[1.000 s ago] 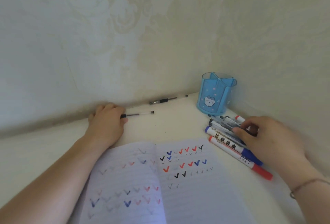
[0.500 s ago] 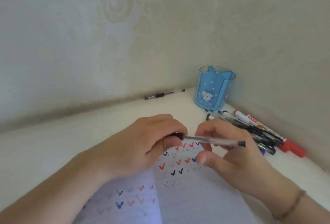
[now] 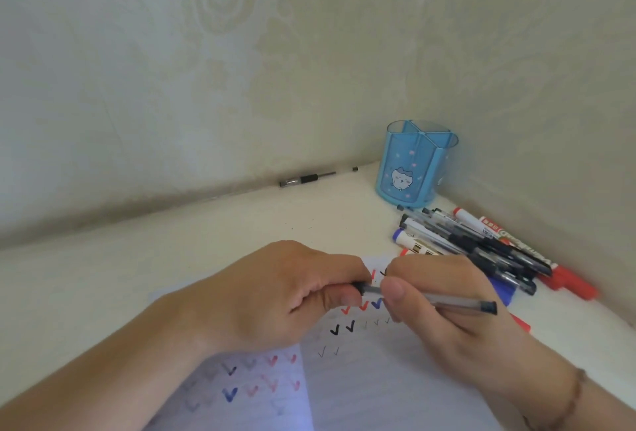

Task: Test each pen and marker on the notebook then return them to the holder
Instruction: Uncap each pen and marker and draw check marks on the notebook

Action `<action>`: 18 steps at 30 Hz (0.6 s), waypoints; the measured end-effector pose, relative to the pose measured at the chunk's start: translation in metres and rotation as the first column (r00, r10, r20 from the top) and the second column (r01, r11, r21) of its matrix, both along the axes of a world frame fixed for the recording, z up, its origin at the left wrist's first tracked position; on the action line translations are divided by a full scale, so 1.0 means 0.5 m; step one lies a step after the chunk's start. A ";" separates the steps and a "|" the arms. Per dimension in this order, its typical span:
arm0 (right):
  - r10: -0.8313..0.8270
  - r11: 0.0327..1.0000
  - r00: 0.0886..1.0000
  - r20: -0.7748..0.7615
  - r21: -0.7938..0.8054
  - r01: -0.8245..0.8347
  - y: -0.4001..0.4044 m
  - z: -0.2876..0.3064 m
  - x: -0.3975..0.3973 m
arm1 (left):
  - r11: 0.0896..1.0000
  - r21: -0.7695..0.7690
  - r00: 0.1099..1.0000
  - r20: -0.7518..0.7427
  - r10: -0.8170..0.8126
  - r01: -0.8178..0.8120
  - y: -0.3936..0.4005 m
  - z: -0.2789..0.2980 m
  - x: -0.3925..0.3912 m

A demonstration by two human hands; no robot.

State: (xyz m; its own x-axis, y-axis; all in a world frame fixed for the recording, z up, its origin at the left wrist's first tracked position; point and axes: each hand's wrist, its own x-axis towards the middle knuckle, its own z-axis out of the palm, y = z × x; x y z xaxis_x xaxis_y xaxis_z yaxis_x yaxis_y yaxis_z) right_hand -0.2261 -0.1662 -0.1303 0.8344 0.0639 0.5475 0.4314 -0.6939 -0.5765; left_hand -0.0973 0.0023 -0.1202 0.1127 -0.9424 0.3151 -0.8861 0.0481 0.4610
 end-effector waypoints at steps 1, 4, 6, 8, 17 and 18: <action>0.001 1.000 1.000 0.002 -0.009 -0.001 0.001 0.001 0.000 | 1.000 0.005 1.000 -0.012 -0.003 0.003 0.000 0.000 0.000; -0.013 0.999 1.000 0.004 -0.046 0.013 0.001 0.000 0.000 | 1.000 0.006 0.999 -0.039 -0.008 0.008 0.002 0.000 0.004; -0.028 0.998 1.000 0.001 -0.063 0.028 0.000 0.000 -0.002 | 1.000 -0.013 0.999 -0.045 -0.021 0.020 0.001 0.002 0.005; -0.025 1.000 1.000 0.007 -0.010 0.025 -0.004 -0.001 -0.004 | 0.999 -0.041 0.998 -0.059 -0.030 0.028 0.002 0.003 0.004; 0.185 0.694 0.981 -0.064 0.715 -0.085 -0.007 0.000 0.001 | 0.958 -0.069 0.945 -0.197 0.260 -0.277 0.011 -0.016 0.030; 0.156 0.701 0.982 -0.103 0.712 -0.037 0.004 -0.003 0.001 | 0.955 -0.055 0.948 -0.153 0.280 -0.291 0.009 -0.021 0.033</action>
